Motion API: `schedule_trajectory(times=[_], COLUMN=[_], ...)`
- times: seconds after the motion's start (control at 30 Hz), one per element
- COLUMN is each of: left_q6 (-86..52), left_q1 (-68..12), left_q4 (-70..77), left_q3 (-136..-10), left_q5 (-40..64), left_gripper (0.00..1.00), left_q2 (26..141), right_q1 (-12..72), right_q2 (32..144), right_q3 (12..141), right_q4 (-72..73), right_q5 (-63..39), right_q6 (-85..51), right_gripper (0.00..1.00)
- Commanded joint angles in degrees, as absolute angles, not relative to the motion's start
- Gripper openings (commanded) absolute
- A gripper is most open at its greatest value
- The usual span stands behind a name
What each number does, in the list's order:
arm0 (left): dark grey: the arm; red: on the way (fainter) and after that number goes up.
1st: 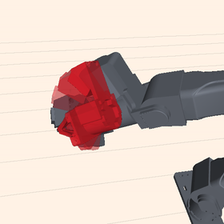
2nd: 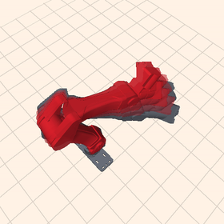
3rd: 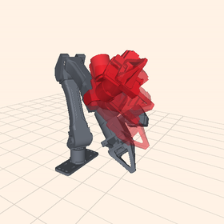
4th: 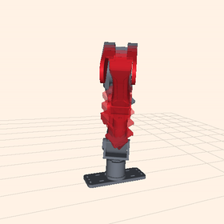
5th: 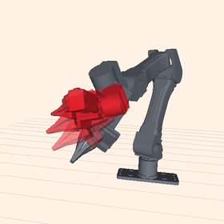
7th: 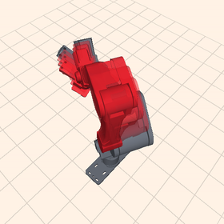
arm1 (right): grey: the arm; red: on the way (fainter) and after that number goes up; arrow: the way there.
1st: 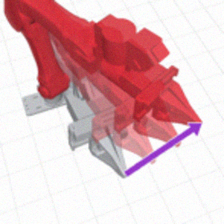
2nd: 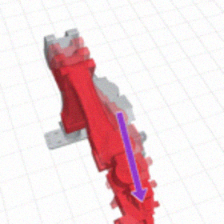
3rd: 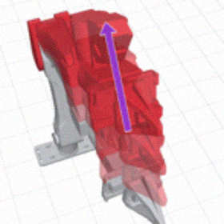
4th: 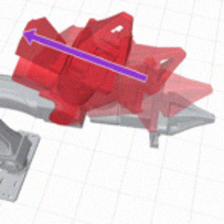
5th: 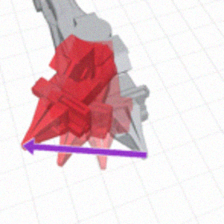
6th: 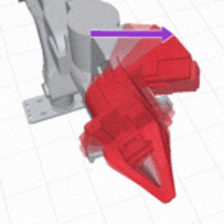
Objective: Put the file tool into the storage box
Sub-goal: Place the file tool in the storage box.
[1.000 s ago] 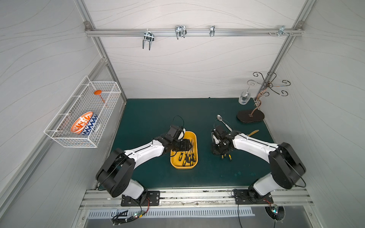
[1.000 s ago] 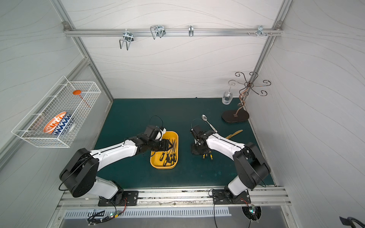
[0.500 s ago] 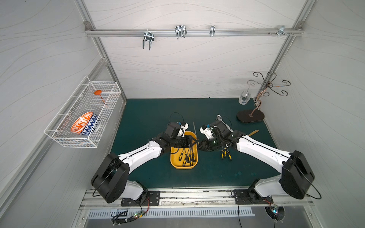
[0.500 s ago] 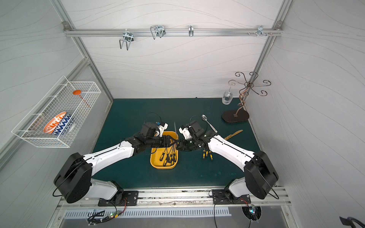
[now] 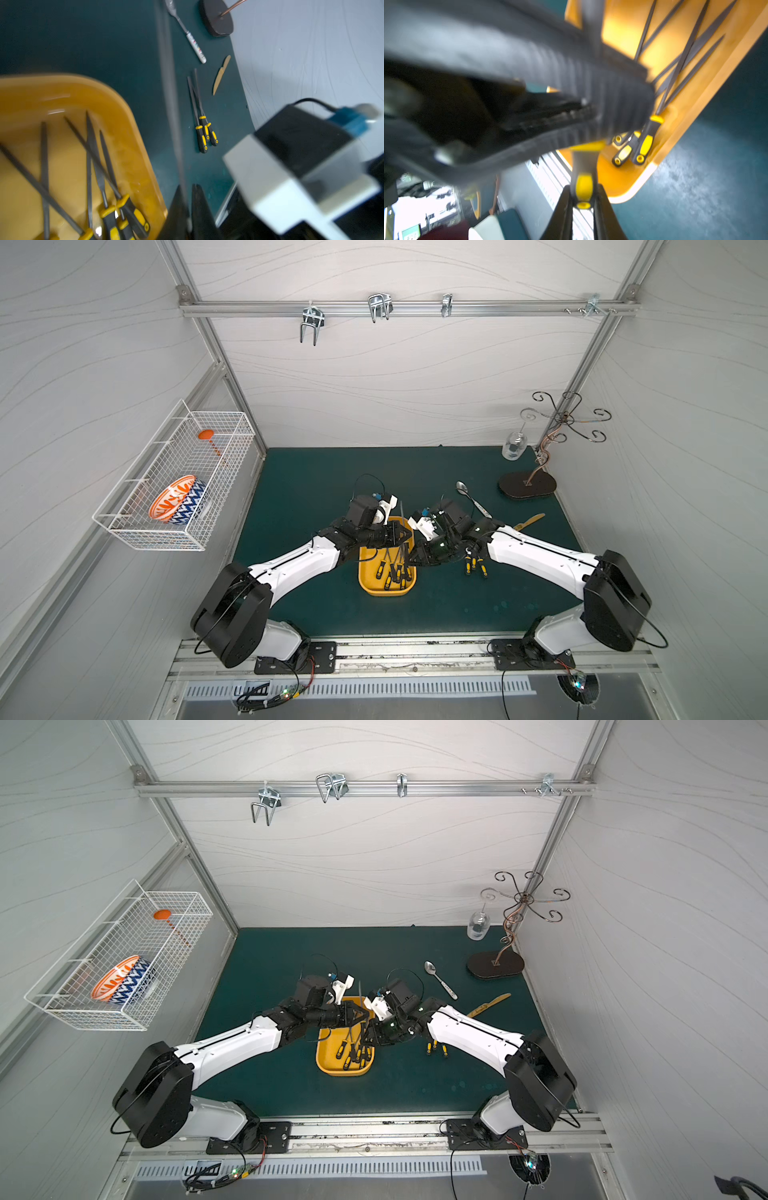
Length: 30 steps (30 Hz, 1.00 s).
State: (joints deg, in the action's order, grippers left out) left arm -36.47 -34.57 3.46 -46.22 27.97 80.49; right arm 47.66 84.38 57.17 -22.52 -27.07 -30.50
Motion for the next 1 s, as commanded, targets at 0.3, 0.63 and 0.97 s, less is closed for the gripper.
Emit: schedule_trajectory(times=[0.3, 0.63, 0.97], left_q6=[-30.65, -31.11, -31.2], left_q1=[-34.58, -34.72, -34.66], left_q4=[-12.79, -13.28, -12.52], left_q3=[-48.72, -49.66, -49.13], left_q5=[13.39, 15.42, 15.62], left_gripper=[0.0, 0.3, 0.37], left_q2=[84.28, 88.81, 88.15], right_q1=[47.47, 44.73, 36.43], right_q2=[83.7, 83.62, 85.64], right_q3=[59.28, 58.7, 56.84], right_q4=[-25.35, -30.11, -44.04], right_q5=[-19.94, -11.82, 4.3], right_q6=[-30.29, -32.0, -36.17], right_gripper=[0.41, 0.43, 0.45])
